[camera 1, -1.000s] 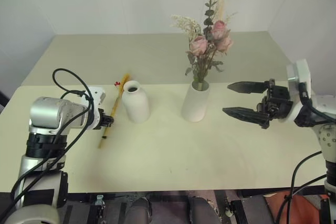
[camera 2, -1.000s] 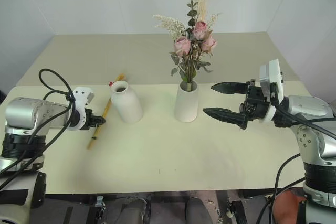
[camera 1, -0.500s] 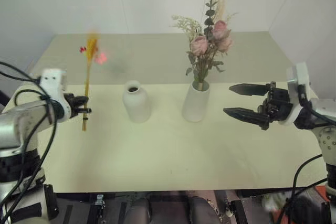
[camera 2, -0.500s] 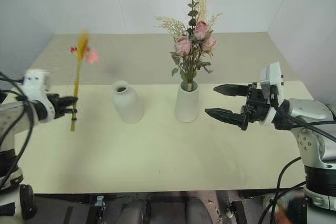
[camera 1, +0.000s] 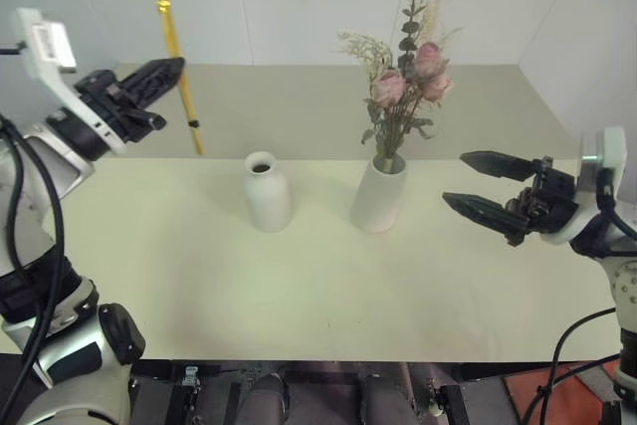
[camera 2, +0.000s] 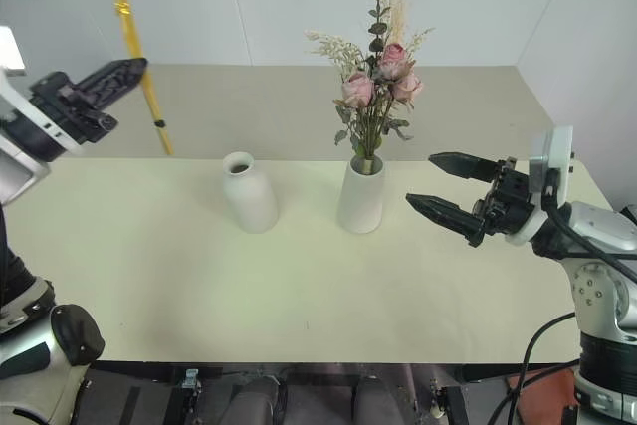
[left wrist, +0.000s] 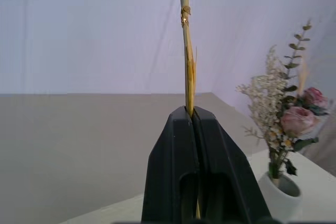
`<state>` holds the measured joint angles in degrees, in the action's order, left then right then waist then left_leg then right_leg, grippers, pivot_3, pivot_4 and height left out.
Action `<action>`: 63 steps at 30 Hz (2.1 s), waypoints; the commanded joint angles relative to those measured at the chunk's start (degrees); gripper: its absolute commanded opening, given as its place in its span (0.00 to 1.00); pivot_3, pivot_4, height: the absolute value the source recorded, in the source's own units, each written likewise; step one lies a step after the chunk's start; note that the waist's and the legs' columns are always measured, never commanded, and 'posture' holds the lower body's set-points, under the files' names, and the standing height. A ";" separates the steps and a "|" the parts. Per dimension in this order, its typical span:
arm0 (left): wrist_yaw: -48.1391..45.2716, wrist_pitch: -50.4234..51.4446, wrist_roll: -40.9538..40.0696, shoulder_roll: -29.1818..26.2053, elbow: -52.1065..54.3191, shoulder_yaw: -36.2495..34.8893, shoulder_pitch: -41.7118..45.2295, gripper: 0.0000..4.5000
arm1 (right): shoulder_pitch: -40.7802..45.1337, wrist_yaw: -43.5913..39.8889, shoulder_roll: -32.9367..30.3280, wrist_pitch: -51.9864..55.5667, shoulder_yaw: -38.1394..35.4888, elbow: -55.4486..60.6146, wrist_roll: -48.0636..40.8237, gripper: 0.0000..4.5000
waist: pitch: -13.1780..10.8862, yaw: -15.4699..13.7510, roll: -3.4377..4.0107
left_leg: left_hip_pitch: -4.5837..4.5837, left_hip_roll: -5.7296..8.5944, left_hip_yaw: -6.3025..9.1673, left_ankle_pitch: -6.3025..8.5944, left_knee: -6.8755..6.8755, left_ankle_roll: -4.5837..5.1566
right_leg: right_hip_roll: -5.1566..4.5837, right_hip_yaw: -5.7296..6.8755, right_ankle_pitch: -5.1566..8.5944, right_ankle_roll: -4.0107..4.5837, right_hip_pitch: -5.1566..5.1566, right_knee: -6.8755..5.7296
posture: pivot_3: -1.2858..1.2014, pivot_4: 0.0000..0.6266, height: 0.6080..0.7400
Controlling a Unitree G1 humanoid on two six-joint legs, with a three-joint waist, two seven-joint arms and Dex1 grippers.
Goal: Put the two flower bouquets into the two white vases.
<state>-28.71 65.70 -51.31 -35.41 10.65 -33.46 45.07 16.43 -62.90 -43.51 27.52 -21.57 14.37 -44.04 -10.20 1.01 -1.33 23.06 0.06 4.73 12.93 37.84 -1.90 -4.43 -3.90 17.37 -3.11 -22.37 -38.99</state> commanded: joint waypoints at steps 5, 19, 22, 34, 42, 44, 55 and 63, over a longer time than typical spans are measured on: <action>-9.59 -9.30 -0.50 0.56 -5.83 7.41 2.73 0.01 | -0.69 -1.40 -0.74 -2.52 -2.28 3.19 -1.98 1.00 | 0.00 0.15 0.00 | -0.08 -0.02 0.00 0.00 -0.01 0.00 | 0.03 0.00 0.00 0.00 0.06 0.01 | 0.52 0.24 1.00; -15.18 -24.41 6.79 1.88 -11.13 13.87 0.53 0.01 | -3.34 -0.17 -0.66 -2.41 -3.59 5.08 -2.69 1.00 | 0.00 0.06 0.00 | -0.07 -0.01 0.00 0.00 -0.01 0.01 | 0.01 0.00 0.00 0.00 0.09 0.05 | 0.52 0.24 1.00; -15.34 -26.72 8.54 2.13 -11.19 14.92 -0.61 0.01 | -3.36 0.25 -0.85 -2.11 -3.70 5.29 -3.18 1.00 | 0.00 0.03 0.00 | -0.08 -0.01 0.00 0.00 -0.01 0.01 | 0.02 0.00 0.00 0.00 0.10 0.05 | 0.52 0.24 1.00; -14.83 -32.17 12.55 4.65 -10.13 18.64 -7.71 0.01 | -3.53 1.26 -1.14 -1.77 -3.30 5.69 -3.64 1.00 | 0.00 -0.02 0.00 | -0.16 -0.01 0.00 0.00 -0.01 0.01 | 0.02 0.00 0.00 0.00 0.18 0.07 | 0.52 0.24 1.00; -14.06 -34.16 13.47 5.06 -11.70 18.92 -7.32 0.01 | -2.73 1.96 -1.17 -1.67 -2.48 5.39 -3.40 1.00 | 0.00 -0.03 0.00 | -0.16 -0.01 0.00 0.00 -0.01 0.01 | 0.02 0.00 0.00 0.00 0.18 0.08 | 0.52 0.24 1.00; -13.88 -34.91 13.79 5.20 -12.49 18.95 -6.38 0.01 | -2.26 2.35 -1.02 -1.67 -2.21 5.24 -3.32 1.00 | 0.00 -0.03 0.00 | -0.15 -0.01 0.00 0.00 -0.01 0.01 | 0.02 0.00 0.00 0.00 0.18 0.08 | 0.52 0.24 1.00; -12.41 -37.92 15.03 7.47 -15.96 19.03 -1.92 0.01 | -1.89 3.04 -0.64 -1.88 -1.54 5.01 -2.98 1.00 | -0.01 -0.06 -0.01 | -0.13 -0.01 0.00 0.01 -0.01 0.02 | 0.02 0.01 0.00 0.00 0.17 0.10 | 0.52 0.24 1.00; -12.22 -39.09 15.72 10.29 -16.84 20.22 0.55 0.01 | -0.58 4.12 -0.05 -2.17 -0.40 4.35 -2.58 1.00 | -0.01 0.11 -0.01 | -0.11 -0.02 0.00 0.01 -0.02 0.02 | 0.03 0.01 0.00 -0.01 0.16 0.12 | 0.52 0.24 1.00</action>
<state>-40.91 28.03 -35.88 -24.94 -7.03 -12.79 44.35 15.24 -59.24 -43.65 26.29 -21.23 17.94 -46.23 -10.21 1.11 -1.34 22.95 0.05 4.73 12.93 37.82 -1.87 -4.40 -3.90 17.37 -3.12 -22.21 -38.87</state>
